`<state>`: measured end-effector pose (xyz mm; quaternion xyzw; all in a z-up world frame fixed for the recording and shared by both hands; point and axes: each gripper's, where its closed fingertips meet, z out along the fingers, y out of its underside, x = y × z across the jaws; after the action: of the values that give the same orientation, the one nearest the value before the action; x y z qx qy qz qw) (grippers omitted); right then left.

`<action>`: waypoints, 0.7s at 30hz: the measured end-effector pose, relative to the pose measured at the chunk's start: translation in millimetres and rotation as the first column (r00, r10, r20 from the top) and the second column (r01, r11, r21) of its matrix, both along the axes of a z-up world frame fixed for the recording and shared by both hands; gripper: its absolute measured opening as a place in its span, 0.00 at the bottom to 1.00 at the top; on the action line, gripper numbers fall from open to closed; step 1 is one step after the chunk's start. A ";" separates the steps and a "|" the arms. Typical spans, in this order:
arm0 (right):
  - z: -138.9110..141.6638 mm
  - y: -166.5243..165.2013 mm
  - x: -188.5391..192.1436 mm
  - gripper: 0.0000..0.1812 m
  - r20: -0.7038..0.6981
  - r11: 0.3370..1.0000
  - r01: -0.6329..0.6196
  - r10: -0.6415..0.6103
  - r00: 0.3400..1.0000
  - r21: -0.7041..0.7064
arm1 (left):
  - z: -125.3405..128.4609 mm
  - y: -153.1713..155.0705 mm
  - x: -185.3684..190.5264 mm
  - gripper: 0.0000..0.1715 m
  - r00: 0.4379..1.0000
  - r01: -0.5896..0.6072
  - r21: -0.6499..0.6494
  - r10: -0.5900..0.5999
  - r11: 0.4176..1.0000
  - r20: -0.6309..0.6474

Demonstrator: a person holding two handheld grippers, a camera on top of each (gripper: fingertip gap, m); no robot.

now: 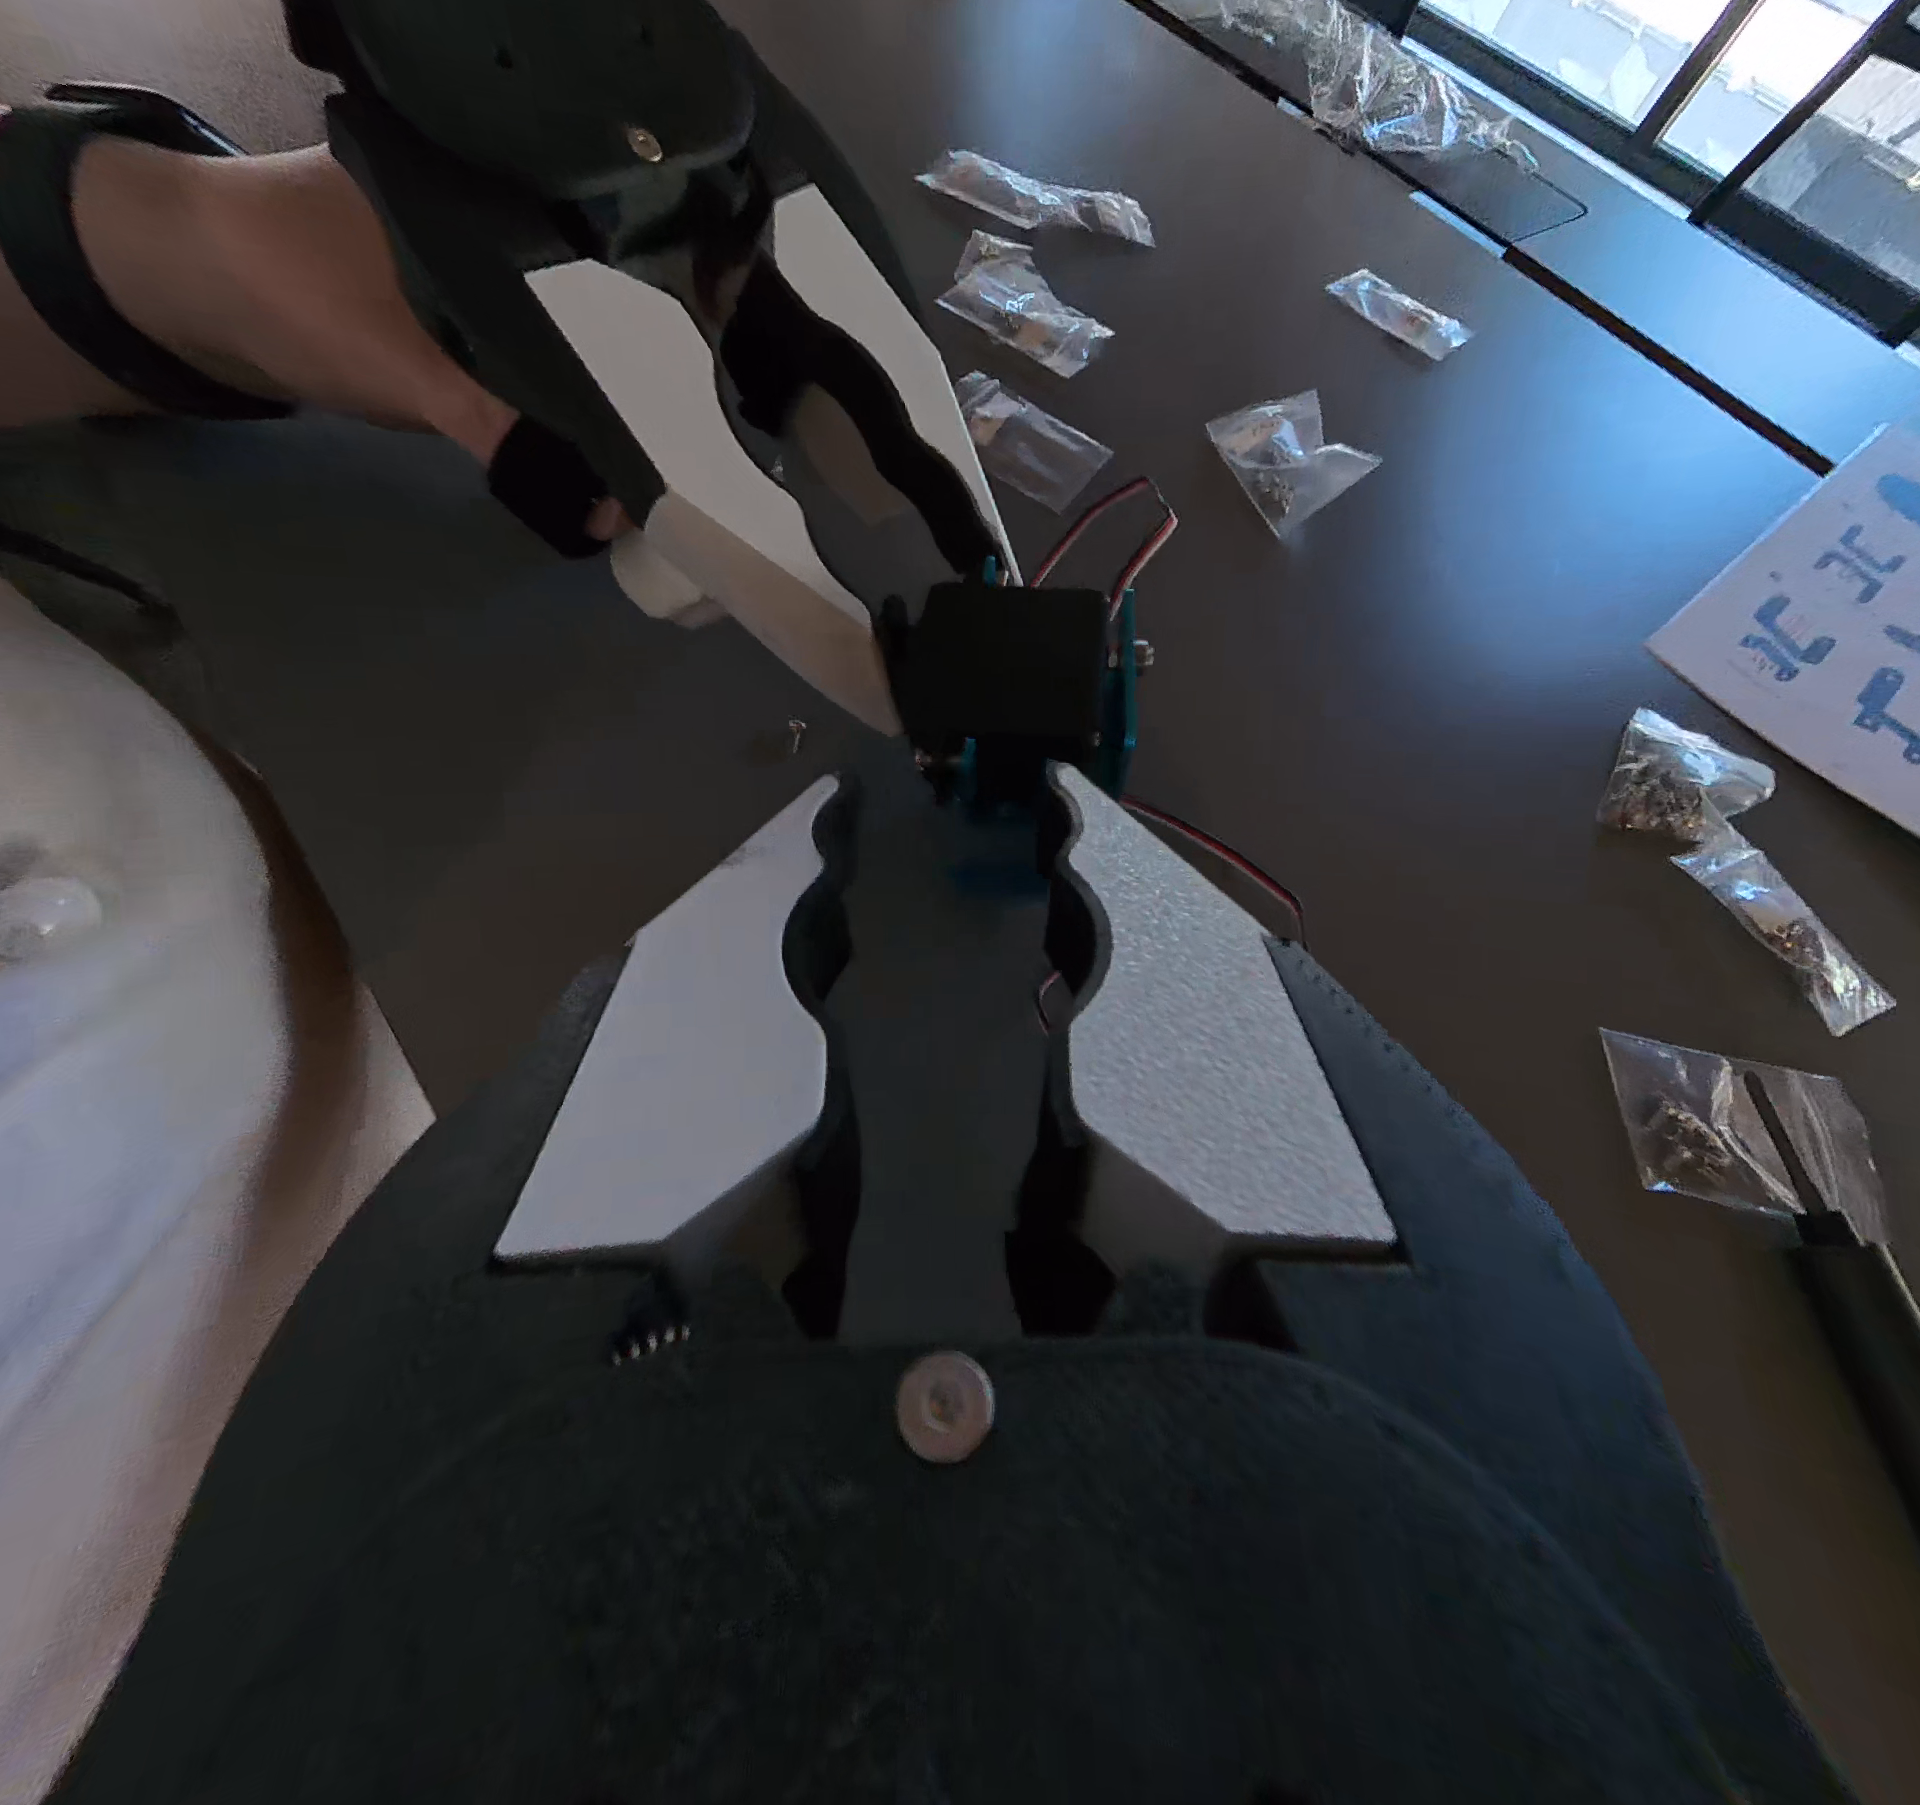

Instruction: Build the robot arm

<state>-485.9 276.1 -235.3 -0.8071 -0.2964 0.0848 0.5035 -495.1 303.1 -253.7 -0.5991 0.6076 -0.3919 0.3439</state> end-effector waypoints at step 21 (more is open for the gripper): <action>-1.7 3.2 -0.7 0.12 -0.024 0.988 0.142 -0.141 0.990 0.066 | -1.1 0.4 0.9 0.25 1.000 -0.019 -0.009 0.019 1.000 -0.008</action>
<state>-486.6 279.2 -237.0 -0.8079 -0.2363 0.0464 0.5378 -494.2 303.5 -254.9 -0.6080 0.6014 -0.3892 0.3424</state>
